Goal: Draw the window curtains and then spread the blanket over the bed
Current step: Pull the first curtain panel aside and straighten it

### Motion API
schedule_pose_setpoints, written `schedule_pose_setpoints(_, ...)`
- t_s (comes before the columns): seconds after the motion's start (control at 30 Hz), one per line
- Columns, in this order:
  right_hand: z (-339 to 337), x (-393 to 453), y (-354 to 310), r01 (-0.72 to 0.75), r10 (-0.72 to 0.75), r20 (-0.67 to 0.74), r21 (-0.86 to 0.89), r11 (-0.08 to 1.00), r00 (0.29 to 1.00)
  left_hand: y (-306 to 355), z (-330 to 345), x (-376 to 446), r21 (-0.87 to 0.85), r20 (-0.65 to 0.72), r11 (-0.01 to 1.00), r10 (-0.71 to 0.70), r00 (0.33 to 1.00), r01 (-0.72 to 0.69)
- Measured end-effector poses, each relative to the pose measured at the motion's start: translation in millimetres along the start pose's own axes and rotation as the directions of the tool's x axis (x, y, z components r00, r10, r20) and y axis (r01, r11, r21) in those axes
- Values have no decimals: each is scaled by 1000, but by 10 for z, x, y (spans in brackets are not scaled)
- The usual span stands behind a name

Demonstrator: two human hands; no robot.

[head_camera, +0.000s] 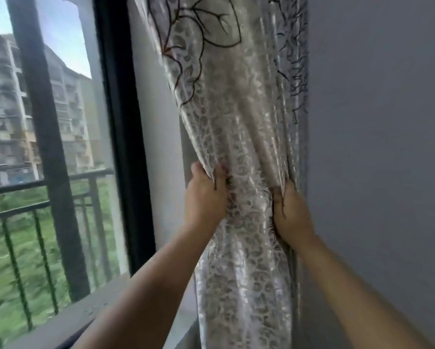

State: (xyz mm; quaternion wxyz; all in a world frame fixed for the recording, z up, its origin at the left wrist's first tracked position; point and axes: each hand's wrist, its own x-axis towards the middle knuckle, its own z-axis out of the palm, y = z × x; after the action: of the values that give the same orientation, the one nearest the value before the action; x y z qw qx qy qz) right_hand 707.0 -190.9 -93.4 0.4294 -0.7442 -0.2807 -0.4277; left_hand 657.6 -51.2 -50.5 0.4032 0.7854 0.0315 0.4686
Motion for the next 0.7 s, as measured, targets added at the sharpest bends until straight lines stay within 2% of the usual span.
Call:
schedule_pose_setpoints(0.17, 152, 389, 823, -152, 144, -62, -145, 978, 988, -197, 873, 398, 30, 74, 999, 40, 996, -42)
schedule_pose_setpoints(0.33, 258, 711, 1435, -256, 220, -166, -239, 937, 961, -337, 1581, 808, 66, 39, 992, 106, 994, -108)
schedule_pose_setpoints(0.43, 285, 863, 1731, -265, 200, -237, -286, 921, 951, -378, 1933, 1007, 40, 30, 990, 136, 990, -137)
schedule_pose_setpoints(0.53, 345, 1056, 2036, -223, 139, -250, -347, 911, 958, -426, 2304, 1238, -5, 34, 988, 156, 987, -155)
schedule_pose_setpoints(0.7, 532, 1408, 2672, -257, 115, -306, -477, 840, 945, -522, 2967, 1585, 40, 59, 981, 189, 980, -191)
